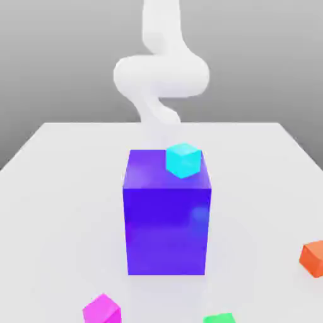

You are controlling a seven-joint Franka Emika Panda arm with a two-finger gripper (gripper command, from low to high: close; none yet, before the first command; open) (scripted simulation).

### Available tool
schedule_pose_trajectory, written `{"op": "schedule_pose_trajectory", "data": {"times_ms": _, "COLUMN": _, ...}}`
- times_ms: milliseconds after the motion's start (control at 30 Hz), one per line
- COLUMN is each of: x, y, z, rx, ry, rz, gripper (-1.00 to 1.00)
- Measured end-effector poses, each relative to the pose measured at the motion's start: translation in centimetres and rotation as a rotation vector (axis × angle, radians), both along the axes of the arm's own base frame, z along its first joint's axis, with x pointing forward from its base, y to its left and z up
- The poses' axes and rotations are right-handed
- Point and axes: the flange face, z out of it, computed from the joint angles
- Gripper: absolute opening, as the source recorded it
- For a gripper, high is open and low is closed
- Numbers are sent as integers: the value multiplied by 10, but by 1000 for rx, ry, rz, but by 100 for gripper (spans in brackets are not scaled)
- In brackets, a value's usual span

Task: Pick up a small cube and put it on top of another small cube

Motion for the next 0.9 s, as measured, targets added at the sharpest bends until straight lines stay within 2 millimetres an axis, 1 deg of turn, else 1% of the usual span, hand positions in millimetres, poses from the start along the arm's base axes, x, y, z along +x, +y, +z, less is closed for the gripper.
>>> {"op": "schedule_pose_trajectory", "data": {"times_ms": 100, "x": 39, "y": -10, "z": -46, "rx": 186, "ry": 113, "rz": -113, "gripper": 0}}
{"op": "schedule_pose_trajectory", "data": {"times_ms": 200, "x": 71, "y": -17, "z": -93, "rx": 338, "ry": 227, "rz": -241, "gripper": 0}}
{"op": "schedule_pose_trajectory", "data": {"times_ms": 333, "x": 104, "y": -22, "z": -161, "rx": 502, "ry": 378, "rz": -443, "gripper": 0}}
{"op": "schedule_pose_trajectory", "data": {"times_ms": 433, "x": 122, "y": -26, "z": -213, "rx": 595, "ry": 482, "rz": -616, "gripper": 0}}
{"op": "schedule_pose_trajectory", "data": {"times_ms": 533, "x": 134, "y": -30, "z": -265, "rx": 664, "ry": 572, "rz": -805, "gripper": 0}}
{"op": "schedule_pose_trajectory", "data": {"times_ms": 667, "x": 142, "y": -38, "z": -330, "rx": 721, "ry": 657, "rz": -1078, "gripper": 0}}
{"op": "schedule_pose_trajectory", "data": {"times_ms": 800, "x": 140, "y": -50, "z": -389, "rx": 745, "ry": 690, "rz": -1366, "gripper": 0}}
{"op": "schedule_pose_trajectory", "data": {"times_ms": 900, "x": 135, "y": -61, "z": -427, "rx": 746, "ry": 675, "rz": -1583, "gripper": 0}}
